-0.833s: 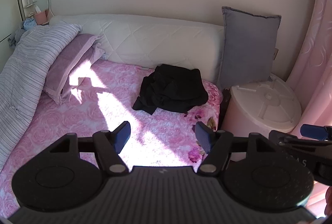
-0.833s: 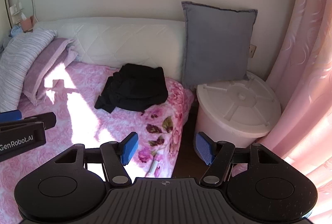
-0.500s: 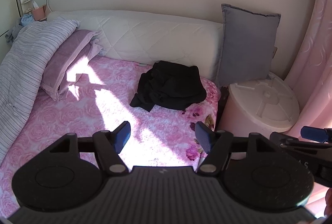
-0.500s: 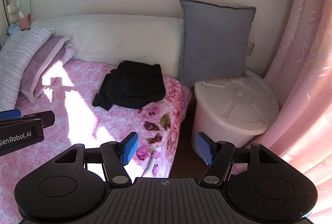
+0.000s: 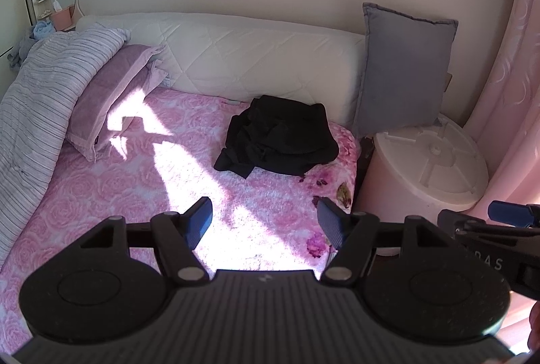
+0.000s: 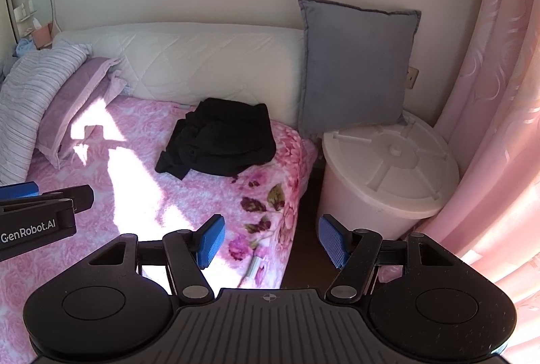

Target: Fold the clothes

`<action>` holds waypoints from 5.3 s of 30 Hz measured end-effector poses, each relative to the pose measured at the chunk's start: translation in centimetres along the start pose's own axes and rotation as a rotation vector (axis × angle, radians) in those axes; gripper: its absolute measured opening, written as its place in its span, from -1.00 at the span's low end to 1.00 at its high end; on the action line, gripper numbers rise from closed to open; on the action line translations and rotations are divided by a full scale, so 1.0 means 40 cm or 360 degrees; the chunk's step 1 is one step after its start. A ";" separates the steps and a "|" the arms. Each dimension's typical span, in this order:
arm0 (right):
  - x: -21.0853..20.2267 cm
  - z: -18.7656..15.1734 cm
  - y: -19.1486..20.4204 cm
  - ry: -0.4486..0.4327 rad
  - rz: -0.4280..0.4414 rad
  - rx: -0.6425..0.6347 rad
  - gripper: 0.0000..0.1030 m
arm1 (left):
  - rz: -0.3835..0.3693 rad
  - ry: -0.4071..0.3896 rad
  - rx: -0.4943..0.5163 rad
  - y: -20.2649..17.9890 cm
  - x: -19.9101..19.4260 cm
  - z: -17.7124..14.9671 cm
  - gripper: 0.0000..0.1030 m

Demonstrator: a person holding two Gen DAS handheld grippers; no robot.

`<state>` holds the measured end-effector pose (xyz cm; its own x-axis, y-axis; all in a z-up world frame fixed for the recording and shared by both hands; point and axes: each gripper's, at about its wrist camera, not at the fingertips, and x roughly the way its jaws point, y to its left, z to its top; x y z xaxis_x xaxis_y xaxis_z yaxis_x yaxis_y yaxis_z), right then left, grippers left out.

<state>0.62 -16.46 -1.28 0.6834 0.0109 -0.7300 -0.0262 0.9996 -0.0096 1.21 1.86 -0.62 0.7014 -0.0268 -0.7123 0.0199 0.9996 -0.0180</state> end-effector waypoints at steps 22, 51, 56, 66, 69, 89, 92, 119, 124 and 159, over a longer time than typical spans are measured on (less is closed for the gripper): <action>-0.002 0.015 0.042 0.0005 -0.0023 -0.0015 0.27 | -0.0017 0.0015 -0.0030 0.043 0.005 0.004 0.27; 0.006 0.033 0.065 0.0009 0.0000 -0.0055 0.27 | 0.0015 0.0026 -0.0083 0.075 0.003 -0.005 0.28; 0.006 0.036 0.077 0.0001 0.0023 -0.0076 0.27 | 0.0037 0.0015 -0.0103 0.088 -0.006 -0.006 0.30; 0.015 0.043 0.087 -0.0006 0.0042 -0.0123 0.27 | 0.0045 0.0016 -0.0112 0.086 -0.001 0.002 0.30; 0.018 0.049 0.078 -0.0008 0.0041 -0.0116 0.27 | 0.0042 0.0012 -0.0107 0.081 0.001 0.008 0.30; 0.099 0.111 0.057 0.0038 0.0075 -0.0164 0.27 | 0.0062 0.0051 -0.0123 0.068 0.085 0.058 0.30; 0.125 0.122 0.050 0.0055 0.0083 -0.0173 0.27 | 0.0067 0.0070 -0.0132 0.067 0.107 0.064 0.30; 0.463 0.332 -0.054 0.0249 0.0168 -0.0188 0.27 | 0.0167 0.0257 -0.0172 -0.002 0.424 0.229 0.30; 0.531 0.371 -0.070 0.0295 0.0185 -0.0198 0.27 | 0.0192 0.0290 -0.0172 -0.006 0.489 0.258 0.30; 1.111 0.494 -0.141 0.0604 0.0286 -0.0194 0.27 | 0.0050 0.0609 -0.0228 0.078 1.019 0.242 0.06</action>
<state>45.55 -21.12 -20.15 0.3440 0.1514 -0.9267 -0.2214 0.9722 0.0767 36.77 3.87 -22.92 0.3836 -0.0207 -0.9233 -0.1157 0.9908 -0.0703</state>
